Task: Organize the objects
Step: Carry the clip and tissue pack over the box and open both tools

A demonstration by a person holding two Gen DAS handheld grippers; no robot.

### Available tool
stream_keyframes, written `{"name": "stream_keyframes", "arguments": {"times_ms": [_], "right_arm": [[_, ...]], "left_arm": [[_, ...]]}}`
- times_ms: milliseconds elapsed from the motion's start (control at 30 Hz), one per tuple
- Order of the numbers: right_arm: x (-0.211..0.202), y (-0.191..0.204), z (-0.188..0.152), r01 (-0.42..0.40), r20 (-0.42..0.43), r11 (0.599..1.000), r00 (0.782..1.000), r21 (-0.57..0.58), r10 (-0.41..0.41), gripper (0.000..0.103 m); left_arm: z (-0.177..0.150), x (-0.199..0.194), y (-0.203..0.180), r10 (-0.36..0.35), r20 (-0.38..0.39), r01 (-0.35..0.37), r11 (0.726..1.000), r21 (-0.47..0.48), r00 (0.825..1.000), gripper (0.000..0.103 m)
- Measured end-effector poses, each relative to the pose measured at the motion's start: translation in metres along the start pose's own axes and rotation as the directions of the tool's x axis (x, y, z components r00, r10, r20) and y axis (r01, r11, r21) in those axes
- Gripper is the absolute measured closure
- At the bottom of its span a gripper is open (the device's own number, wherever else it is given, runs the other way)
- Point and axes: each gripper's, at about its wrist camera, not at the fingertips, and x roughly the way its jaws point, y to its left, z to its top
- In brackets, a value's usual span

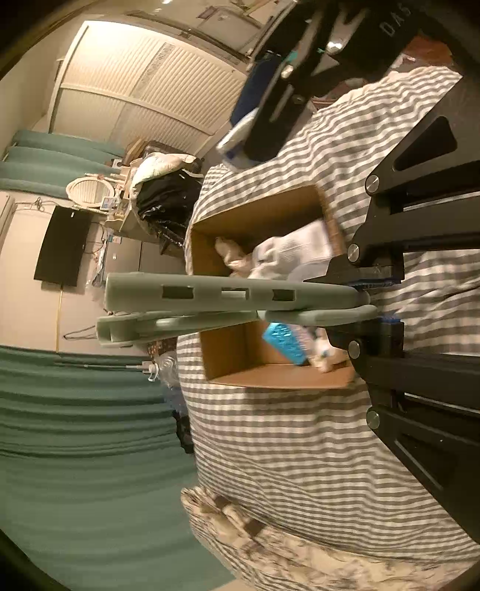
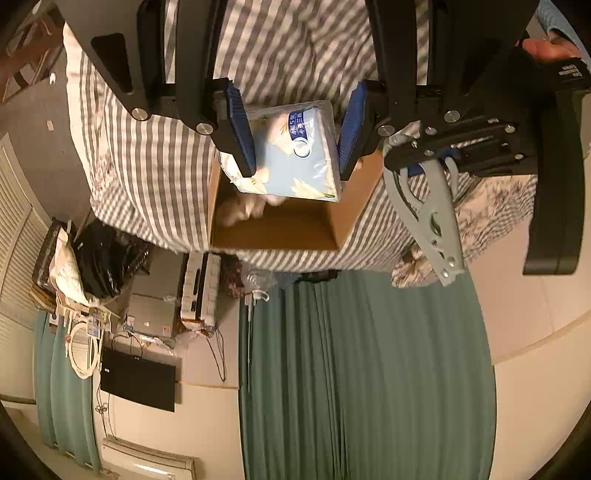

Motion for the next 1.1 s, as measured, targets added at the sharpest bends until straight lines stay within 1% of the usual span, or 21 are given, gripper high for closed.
{"name": "stream_keyframes", "arguments": {"times_ms": [167,300,367,467,567,633,667,700,733,767,800,867,967,1033,1100], "right_arm": [[0.04,-0.009,0.03,-0.006,0.005,1.0,1.0,-0.002,0.006,0.059],[0.082,-0.019,0.042,-0.012,-0.015,1.0,1.0,0.015,0.012,0.059],[0.099,-0.024,0.046,-0.012,-0.022,1.0,1.0,0.023,0.013,0.059],[0.122,-0.031,0.048,-0.006,-0.034,1.0,0.999,0.028,0.007,0.059],[0.139,-0.034,0.046,-0.015,-0.039,0.999,0.999,0.035,0.016,0.059],[0.146,-0.037,0.045,-0.015,-0.042,0.999,0.999,0.038,0.017,0.059],[0.148,-0.037,0.045,-0.016,-0.043,0.999,0.999,0.039,0.017,0.059],[0.149,-0.038,0.045,-0.017,-0.044,0.999,0.999,0.04,0.019,0.059],[0.152,-0.037,0.045,-0.02,-0.046,0.999,0.999,0.039,0.022,0.059],[0.152,-0.037,0.044,-0.021,-0.048,0.999,0.999,0.038,0.023,0.059],[0.152,-0.037,0.044,-0.019,-0.048,0.999,0.999,0.036,0.021,0.059],[0.151,-0.036,0.045,-0.016,-0.047,0.999,0.999,0.036,0.017,0.059],[0.146,-0.031,0.046,-0.01,-0.041,0.999,0.999,0.037,0.012,0.057],[0.143,-0.028,0.05,0.001,-0.033,0.999,0.999,0.033,0.0,0.056],[0.141,-0.024,0.054,0.003,-0.015,1.0,1.0,0.029,-0.002,0.054]], "left_arm": [[0.026,0.038,0.011,0.021,-0.003,-0.021,1.0,0.022,1.0,0.093],[0.033,0.069,0.019,0.026,-0.008,-0.026,0.999,0.025,1.0,0.093],[0.036,0.084,0.023,0.033,-0.01,-0.033,0.999,0.031,0.999,0.093],[0.038,0.102,0.029,0.019,-0.024,-0.018,1.0,0.024,1.0,0.093],[0.037,0.119,0.034,0.036,-0.035,-0.035,0.999,0.029,0.999,0.093],[0.035,0.125,0.037,0.04,-0.045,-0.039,0.999,0.023,0.998,0.09],[0.034,0.127,0.039,0.037,-0.056,-0.036,0.999,0.017,0.998,0.084],[0.032,0.128,0.041,0.028,-0.074,-0.027,0.999,0.016,0.997,0.068],[0.03,0.128,0.042,0.029,-0.083,-0.028,0.999,0.014,0.996,0.057],[0.028,0.126,0.042,0.039,-0.079,-0.038,0.999,0.013,0.996,0.037],[0.027,0.122,0.042,0.053,-0.066,-0.052,0.999,0.012,0.996,0.031],[0.025,0.114,0.044,0.063,-0.055,-0.062,0.998,0.011,0.997,0.031],[0.022,0.101,0.05,0.065,-0.061,-0.066,0.998,-0.015,0.996,0.031],[0.021,0.092,0.056,0.07,-0.057,-0.072,0.997,-0.026,0.996,0.029],[0.019,0.083,0.06,0.09,-0.05,-0.092,0.995,-0.035,0.995,0.026]]}}
